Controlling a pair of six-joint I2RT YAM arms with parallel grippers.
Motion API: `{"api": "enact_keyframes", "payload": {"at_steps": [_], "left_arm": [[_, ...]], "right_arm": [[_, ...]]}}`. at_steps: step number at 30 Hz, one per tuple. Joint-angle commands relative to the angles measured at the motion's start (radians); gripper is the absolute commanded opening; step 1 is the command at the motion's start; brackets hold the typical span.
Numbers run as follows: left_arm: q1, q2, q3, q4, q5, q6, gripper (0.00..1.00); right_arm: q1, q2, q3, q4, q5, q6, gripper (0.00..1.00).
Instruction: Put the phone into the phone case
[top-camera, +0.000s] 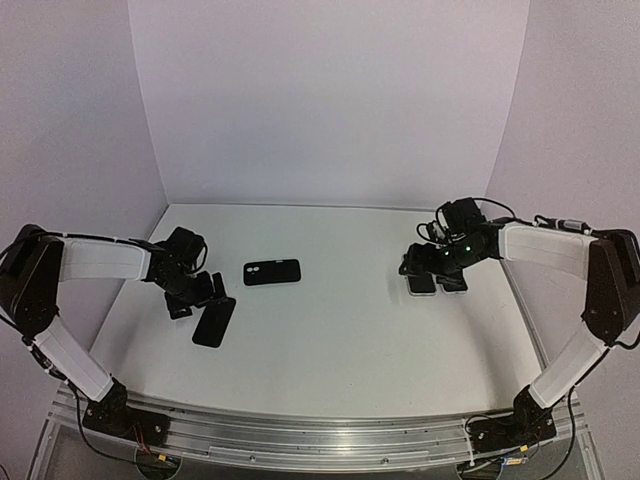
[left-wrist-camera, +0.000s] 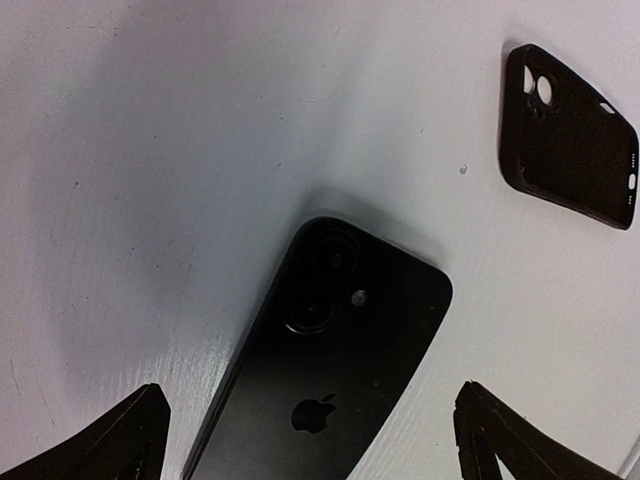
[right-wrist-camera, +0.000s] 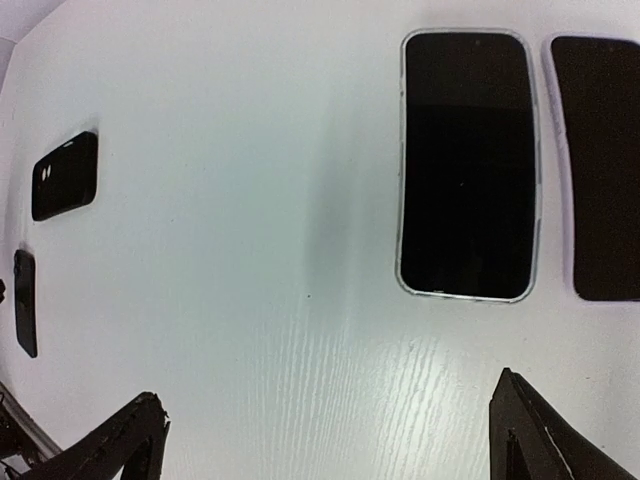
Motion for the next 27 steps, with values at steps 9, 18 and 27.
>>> {"api": "enact_keyframes", "payload": {"at_steps": [9, 18, 27], "left_arm": [[0.005, 0.332, 0.421, 0.027, 0.023, 0.121, 0.92], [0.006, 0.583, 0.660, -0.063, -0.059, 0.151, 0.61], [-0.015, 0.708, 0.750, -0.097, -0.035, 0.218, 0.13]], "right_arm": [[0.003, -0.096, -0.133, 0.102, -0.131, 0.060, 0.94], [0.004, -0.166, -0.216, 0.102, -0.118, 0.078, 0.93], [0.003, -0.215, -0.278, 0.100, -0.079, 0.088, 0.92]]}}
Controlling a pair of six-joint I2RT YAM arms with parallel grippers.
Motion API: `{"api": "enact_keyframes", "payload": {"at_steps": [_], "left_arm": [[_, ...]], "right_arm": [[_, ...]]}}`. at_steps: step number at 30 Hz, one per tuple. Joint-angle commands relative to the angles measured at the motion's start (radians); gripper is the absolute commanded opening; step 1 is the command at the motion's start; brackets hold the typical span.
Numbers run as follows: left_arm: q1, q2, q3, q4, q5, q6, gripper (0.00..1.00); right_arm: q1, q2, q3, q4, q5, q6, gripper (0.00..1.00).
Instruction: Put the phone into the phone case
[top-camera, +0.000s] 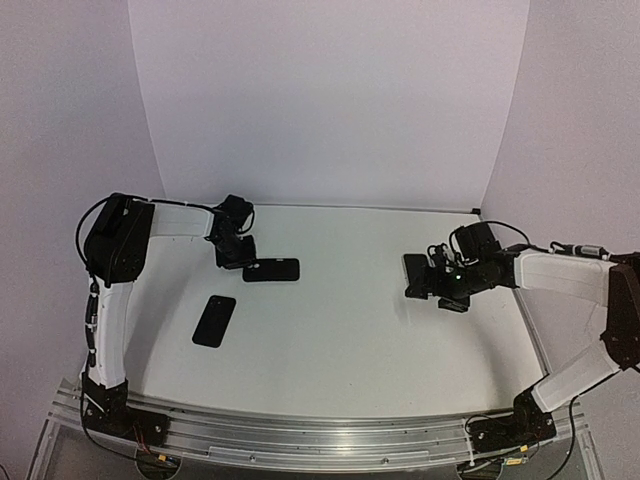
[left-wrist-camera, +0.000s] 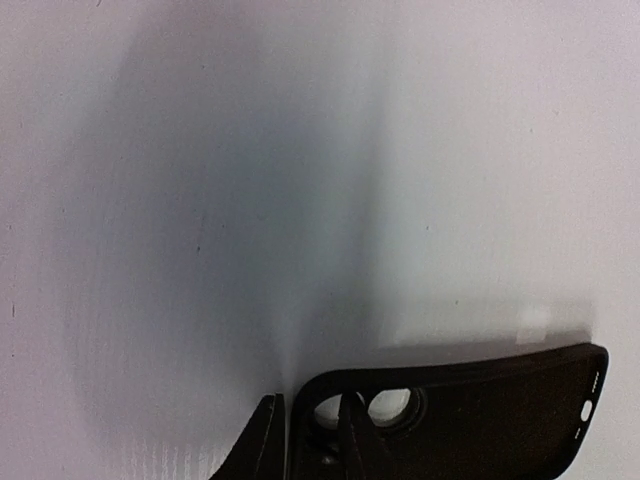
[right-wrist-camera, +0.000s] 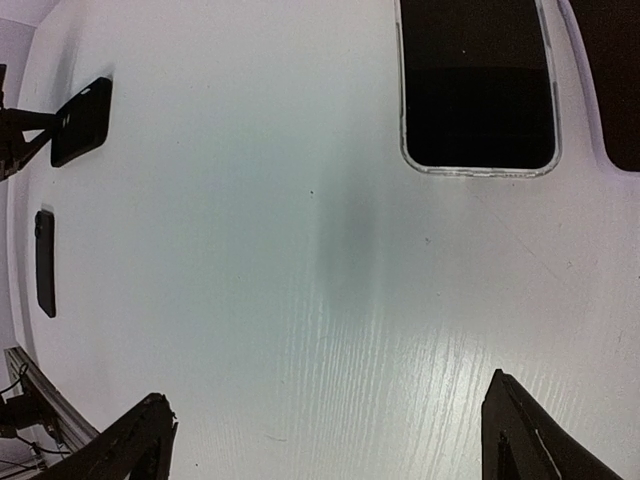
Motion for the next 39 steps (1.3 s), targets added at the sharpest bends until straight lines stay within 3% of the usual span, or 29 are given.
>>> {"api": "enact_keyframes", "payload": {"at_steps": [1, 5, 15, 28, 34, 37, 39], "left_arm": [[-0.020, 0.056, 0.005, -0.064, -0.003, 0.059, 0.11], [-0.053, 0.042, -0.039, -0.050, -0.033, 0.100, 0.01], [-0.206, -0.046, -0.099, 0.006, -0.055, 0.179, 0.00], [-0.500, -0.143, -0.233, -0.068, -0.144, -0.080, 0.01], [-0.533, -0.201, -0.216, -0.119, -0.147, -0.150, 0.18], [-0.535, -0.253, -0.213, -0.139, -0.139, -0.176, 0.43], [-0.535, -0.300, -0.210, -0.153, -0.139, -0.180, 0.53]], "right_arm": [[0.003, -0.052, -0.031, 0.012, 0.026, 0.012, 0.92], [0.003, -0.088, -0.062, 0.010, 0.039, 0.010, 0.92], [0.003, -0.177, -0.131, 0.010, 0.040, -0.025, 0.91], [0.003, -0.260, -0.206, 0.010, 0.037, -0.045, 0.91], [0.003, -0.254, -0.215, 0.010, 0.029, -0.045, 0.91], [0.003, -0.255, -0.215, 0.010, 0.034, -0.042, 0.91], [0.003, -0.261, -0.213, 0.010, 0.046, -0.033, 0.92]]}}
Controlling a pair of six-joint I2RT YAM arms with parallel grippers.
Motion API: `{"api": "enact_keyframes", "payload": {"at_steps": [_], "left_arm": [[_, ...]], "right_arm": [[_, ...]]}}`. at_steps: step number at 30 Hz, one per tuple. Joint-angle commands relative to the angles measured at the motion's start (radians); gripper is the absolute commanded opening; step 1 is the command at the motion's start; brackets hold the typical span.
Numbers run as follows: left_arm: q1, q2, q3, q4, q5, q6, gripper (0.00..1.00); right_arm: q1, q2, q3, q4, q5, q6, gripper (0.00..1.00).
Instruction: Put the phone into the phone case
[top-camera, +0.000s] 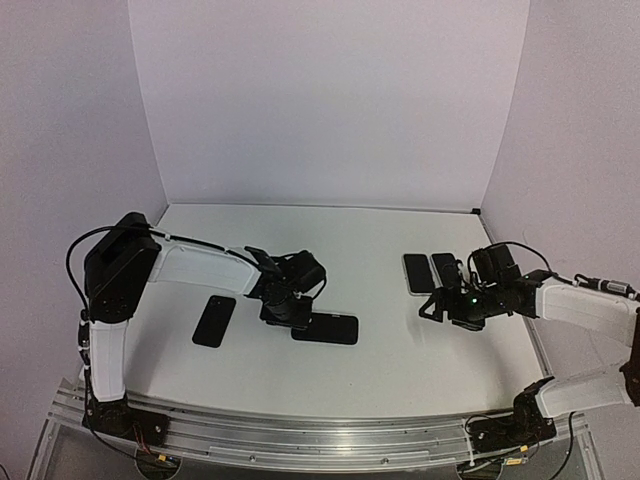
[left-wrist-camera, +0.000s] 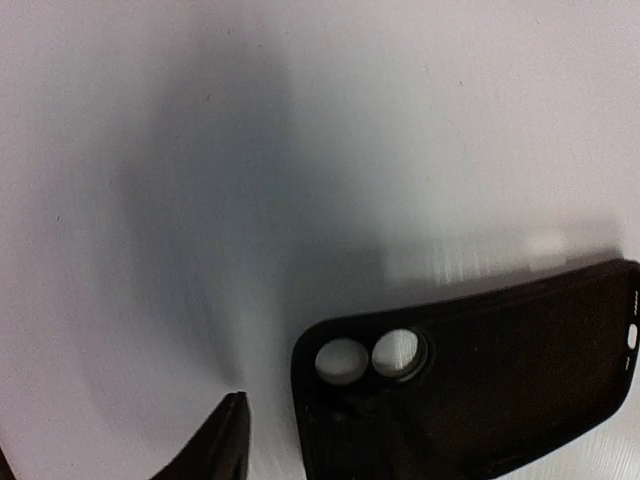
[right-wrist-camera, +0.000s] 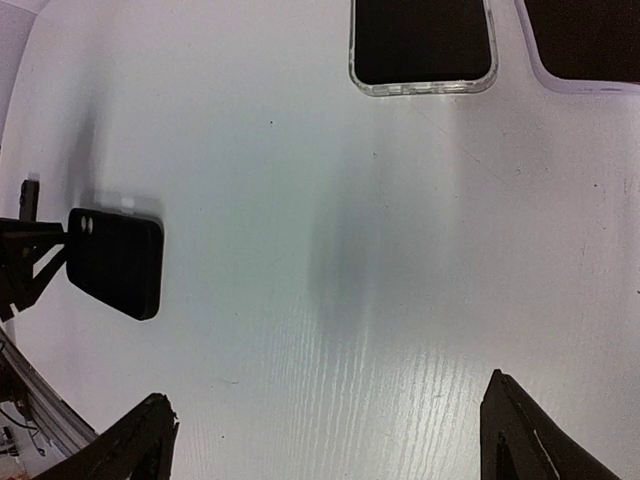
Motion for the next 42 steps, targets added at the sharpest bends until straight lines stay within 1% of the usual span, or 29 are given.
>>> {"api": "enact_keyframes", "payload": {"at_steps": [1, 4, 6, 7, 9, 12, 13, 17, 21, 25, 31, 42], "left_arm": [[0.000, -0.156, 0.001, -0.076, 0.021, -0.048, 0.61], [0.001, -0.234, -0.007, -0.106, -0.027, -0.045, 0.86], [0.015, -0.288, -0.027, -0.146, -0.081, -0.046, 0.99], [0.037, -0.310, -0.051, -0.159, -0.095, -0.039, 0.99], [0.102, -0.368, -0.124, -0.156, -0.076, 0.016, 1.00], [0.231, -0.456, -0.257, -0.096, 0.056, 0.131, 1.00], [0.263, -0.473, -0.285, -0.089, 0.073, 0.155, 1.00], [0.306, -0.503, -0.360, -0.048, 0.121, 0.225, 1.00], [0.367, -0.487, -0.397, -0.044, 0.168, 0.235, 1.00], [0.434, -0.462, -0.425, -0.053, 0.164, 0.245, 1.00], [0.462, -0.417, -0.426, -0.045, 0.180, 0.251, 1.00], [0.475, -0.255, -0.363, -0.048, 0.189, 0.258, 1.00]], "right_arm": [[0.003, -0.024, 0.002, 0.007, 0.016, 0.014, 0.93], [0.003, -0.039, 0.005, 0.007, 0.036, 0.061, 0.96], [0.003, -0.048, 0.016, -0.002, 0.038, 0.088, 0.97], [0.003, -0.052, 0.021, -0.005, 0.035, 0.096, 0.97], [0.004, -0.058, 0.028, -0.007, 0.029, 0.104, 0.98], [0.003, -0.063, 0.027, -0.009, 0.033, 0.087, 0.98], [0.003, -0.064, 0.024, -0.008, 0.029, 0.078, 0.98], [0.003, -0.058, 0.016, -0.009, 0.014, 0.063, 0.98], [0.003, -0.051, 0.013, -0.009, 0.002, 0.052, 0.97], [0.003, -0.057, 0.006, -0.009, -0.008, 0.037, 0.97], [0.004, -0.070, -0.002, -0.009, -0.010, 0.022, 0.97], [0.003, -0.075, -0.011, -0.010, 0.005, 0.014, 0.97]]}}
